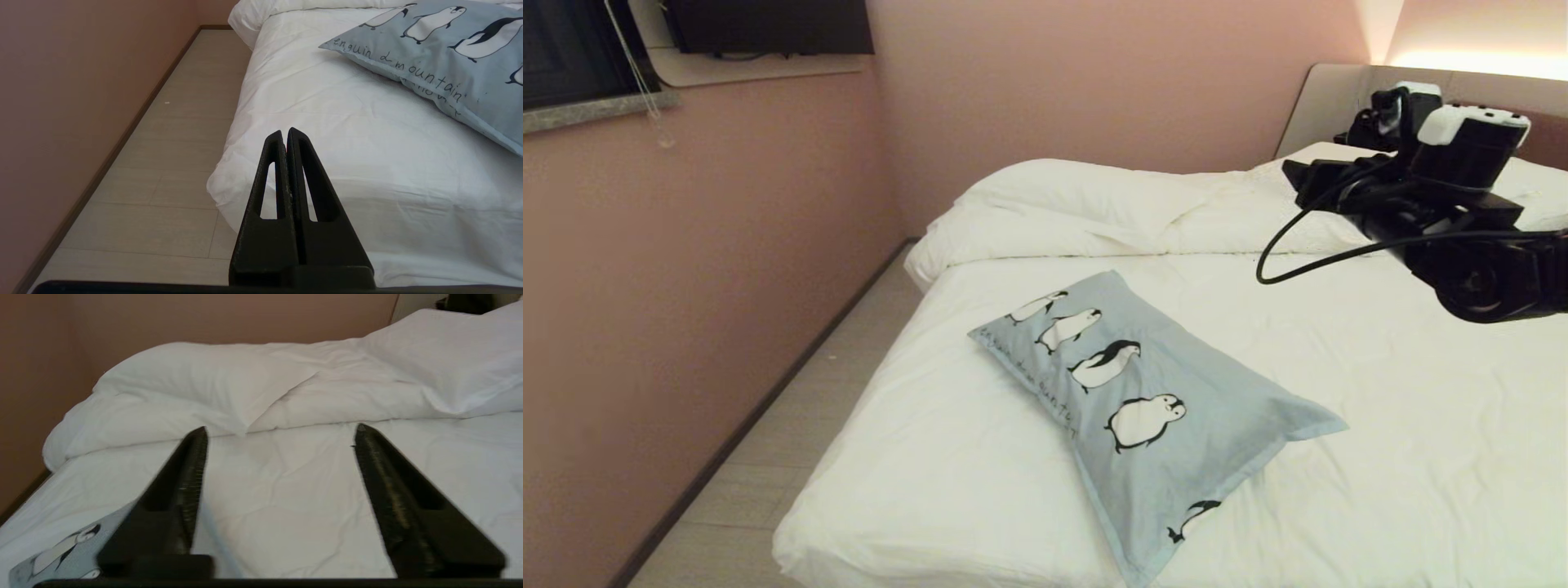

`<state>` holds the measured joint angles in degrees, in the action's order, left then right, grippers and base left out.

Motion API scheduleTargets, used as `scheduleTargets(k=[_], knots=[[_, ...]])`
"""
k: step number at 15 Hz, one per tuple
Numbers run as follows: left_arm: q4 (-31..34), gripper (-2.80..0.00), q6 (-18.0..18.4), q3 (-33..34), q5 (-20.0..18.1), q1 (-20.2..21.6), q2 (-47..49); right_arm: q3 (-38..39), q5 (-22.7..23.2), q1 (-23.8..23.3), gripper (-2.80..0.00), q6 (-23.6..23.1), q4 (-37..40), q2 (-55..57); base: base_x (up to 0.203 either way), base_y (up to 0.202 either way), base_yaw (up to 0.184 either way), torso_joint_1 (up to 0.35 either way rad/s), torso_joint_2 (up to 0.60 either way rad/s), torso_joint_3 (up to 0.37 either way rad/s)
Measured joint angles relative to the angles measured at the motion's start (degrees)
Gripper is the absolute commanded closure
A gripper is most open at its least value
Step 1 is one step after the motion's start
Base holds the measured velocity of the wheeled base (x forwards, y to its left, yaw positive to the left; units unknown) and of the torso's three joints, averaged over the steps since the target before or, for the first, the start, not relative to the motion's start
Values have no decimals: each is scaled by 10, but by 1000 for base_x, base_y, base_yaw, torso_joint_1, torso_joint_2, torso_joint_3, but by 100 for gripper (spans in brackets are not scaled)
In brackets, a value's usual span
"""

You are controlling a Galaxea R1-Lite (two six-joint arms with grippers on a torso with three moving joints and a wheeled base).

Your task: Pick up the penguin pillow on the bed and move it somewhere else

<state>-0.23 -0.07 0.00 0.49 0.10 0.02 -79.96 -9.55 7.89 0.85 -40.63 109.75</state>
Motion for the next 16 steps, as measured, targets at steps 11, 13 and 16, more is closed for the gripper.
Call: scheduleTargets(k=[11, 13, 16], knots=[[0, 0, 0, 0, 0, 0, 0, 55, 0, -35, 0, 1, -1, -99, 0, 0, 0, 0, 0, 0], [0, 0, 0, 0, 0, 0, 0, 119, 0, -35, 0, -3, -1, -163, 0, 0, 0, 0, 0, 0], [0, 0, 0, 0, 0, 0, 0, 229, -4, -46, 0, -24, 1, -271, 0, 0, 0, 0, 0, 0]])
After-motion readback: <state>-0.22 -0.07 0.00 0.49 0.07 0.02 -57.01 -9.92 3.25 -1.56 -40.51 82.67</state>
